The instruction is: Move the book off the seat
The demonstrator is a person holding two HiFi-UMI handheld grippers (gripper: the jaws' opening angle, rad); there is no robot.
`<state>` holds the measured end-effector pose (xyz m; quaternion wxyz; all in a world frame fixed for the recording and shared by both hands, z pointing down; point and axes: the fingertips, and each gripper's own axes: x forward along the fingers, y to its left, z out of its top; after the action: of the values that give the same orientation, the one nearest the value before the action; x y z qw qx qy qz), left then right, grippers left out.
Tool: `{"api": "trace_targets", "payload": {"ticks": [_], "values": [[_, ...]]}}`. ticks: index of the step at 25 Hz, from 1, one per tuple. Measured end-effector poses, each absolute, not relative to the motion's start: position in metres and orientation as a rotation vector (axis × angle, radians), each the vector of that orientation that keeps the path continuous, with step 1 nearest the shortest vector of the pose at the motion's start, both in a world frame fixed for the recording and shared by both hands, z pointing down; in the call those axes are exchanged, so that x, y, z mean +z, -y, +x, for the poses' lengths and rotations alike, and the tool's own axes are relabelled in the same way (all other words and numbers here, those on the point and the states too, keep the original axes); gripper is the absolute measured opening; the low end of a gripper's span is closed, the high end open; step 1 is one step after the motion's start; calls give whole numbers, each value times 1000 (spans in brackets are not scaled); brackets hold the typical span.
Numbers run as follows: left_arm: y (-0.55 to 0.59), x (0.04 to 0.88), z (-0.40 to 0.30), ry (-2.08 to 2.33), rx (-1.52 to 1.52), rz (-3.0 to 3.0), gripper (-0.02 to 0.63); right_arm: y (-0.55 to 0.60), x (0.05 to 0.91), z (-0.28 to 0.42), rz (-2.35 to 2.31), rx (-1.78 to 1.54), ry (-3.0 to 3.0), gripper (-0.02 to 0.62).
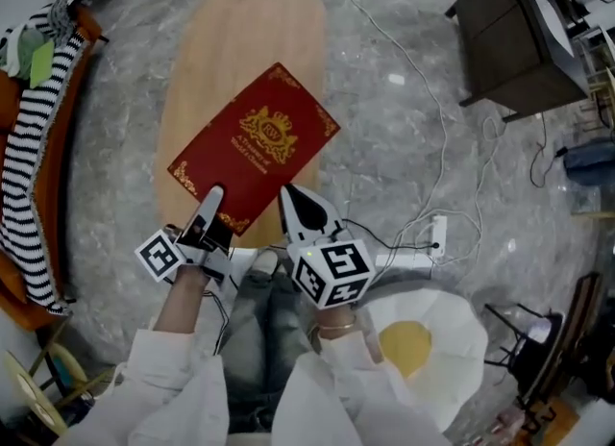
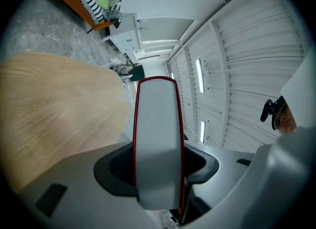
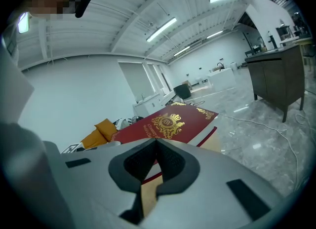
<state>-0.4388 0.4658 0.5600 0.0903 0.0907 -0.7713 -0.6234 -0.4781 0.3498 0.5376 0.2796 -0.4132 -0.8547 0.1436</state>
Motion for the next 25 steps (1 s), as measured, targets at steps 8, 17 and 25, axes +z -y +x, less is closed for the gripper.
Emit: {"api": "trace_targets", "payload": {"ticks": [8,17,25], "values": [[-491,648,-437,2252,-1935,128,241,-371,619,-479,-1081,381,2237,11],[-510,720,-439,2206,-1937,48,241,-385,683,-477,-1058,367,2183,11],[-505,760,-443,2156,-1958,5,241,-390,711,-471,-1053,361,2146,11]]}}
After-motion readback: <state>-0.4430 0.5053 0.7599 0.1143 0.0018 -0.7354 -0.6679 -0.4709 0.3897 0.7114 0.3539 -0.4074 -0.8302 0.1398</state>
